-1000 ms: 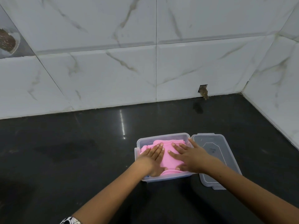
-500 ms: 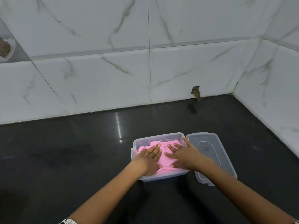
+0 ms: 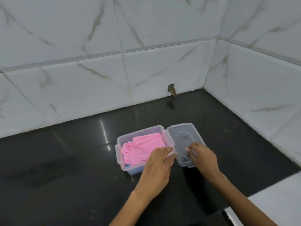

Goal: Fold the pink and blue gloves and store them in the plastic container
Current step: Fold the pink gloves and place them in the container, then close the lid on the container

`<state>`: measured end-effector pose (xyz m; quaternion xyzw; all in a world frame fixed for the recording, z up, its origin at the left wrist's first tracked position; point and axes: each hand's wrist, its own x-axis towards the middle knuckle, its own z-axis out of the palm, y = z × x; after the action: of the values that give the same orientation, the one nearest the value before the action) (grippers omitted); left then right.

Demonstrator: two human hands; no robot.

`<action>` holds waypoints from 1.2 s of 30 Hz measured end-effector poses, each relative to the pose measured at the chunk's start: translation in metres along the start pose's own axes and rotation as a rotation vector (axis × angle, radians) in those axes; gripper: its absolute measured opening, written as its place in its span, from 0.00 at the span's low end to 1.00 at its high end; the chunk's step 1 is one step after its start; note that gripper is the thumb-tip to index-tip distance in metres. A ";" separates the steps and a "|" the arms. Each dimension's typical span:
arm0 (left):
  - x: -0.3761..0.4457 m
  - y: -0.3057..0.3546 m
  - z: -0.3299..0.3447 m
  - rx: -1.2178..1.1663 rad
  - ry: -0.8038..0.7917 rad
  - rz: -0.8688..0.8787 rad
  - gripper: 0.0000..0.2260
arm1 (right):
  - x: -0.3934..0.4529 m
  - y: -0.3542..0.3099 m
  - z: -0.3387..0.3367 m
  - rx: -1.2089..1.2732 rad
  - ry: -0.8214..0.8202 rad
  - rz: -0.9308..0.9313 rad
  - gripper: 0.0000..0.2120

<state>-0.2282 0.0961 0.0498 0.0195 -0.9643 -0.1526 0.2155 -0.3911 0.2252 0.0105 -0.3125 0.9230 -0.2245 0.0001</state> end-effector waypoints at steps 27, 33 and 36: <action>-0.019 0.107 0.111 -0.074 0.036 -0.778 0.15 | -0.070 0.137 -0.016 0.143 -0.004 -0.072 0.13; -0.018 0.096 0.094 -0.257 0.137 -0.999 0.18 | -0.076 0.123 -0.010 0.276 -0.027 0.000 0.13; -0.037 0.100 0.081 -0.325 0.213 -1.091 0.17 | -0.080 0.112 -0.010 0.367 -0.045 0.027 0.15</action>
<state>-0.2264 0.2185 -0.0050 0.4955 -0.7519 -0.3851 0.2020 -0.3929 0.3540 -0.0384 -0.2995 0.8706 -0.3819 0.0805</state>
